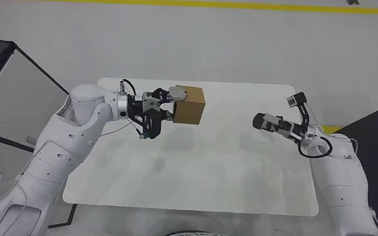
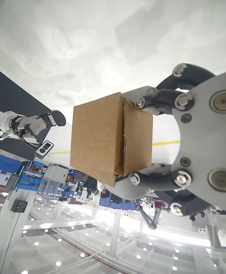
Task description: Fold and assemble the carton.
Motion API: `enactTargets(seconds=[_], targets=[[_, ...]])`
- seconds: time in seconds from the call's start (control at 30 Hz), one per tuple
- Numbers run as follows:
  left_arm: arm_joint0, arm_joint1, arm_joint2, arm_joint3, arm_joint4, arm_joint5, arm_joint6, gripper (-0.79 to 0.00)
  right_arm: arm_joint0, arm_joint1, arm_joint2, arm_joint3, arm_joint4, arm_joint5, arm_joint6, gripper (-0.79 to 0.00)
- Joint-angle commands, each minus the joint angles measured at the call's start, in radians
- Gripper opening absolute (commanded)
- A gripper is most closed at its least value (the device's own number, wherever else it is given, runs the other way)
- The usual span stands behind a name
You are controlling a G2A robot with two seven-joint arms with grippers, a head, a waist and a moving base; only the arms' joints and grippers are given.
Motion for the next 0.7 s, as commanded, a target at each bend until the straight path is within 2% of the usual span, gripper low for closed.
enactTargets(seconds=[0.0,0.13,0.37,0.6,0.67], targets=[[0.019,-0.005,0.002,0.034,-0.094,-0.03,-0.023,-0.785,0.0,0.0,0.0,0.0,0.0,0.0,0.0,0.0],[0.003,-0.02,0.042,0.097,-0.187,-0.156,-0.163,-0.785,0.0,0.0,0.0,0.0,0.0,0.0,0.0,0.0],[-0.045,-0.063,0.12,0.248,-0.428,-0.282,-0.327,-0.785,0.0,0.0,0.0,0.0,0.0,0.0,0.0,0.0],[-0.049,-0.065,0.123,0.247,-0.433,-0.281,-0.333,-0.785,0.0,0.0,0.0,0.0,0.0,0.0,0.0,0.0],[-0.022,-0.07,0.117,0.278,-0.531,-0.276,-0.309,-0.785,0.0,0.0,0.0,0.0,0.0,0.0,0.0,0.0]])
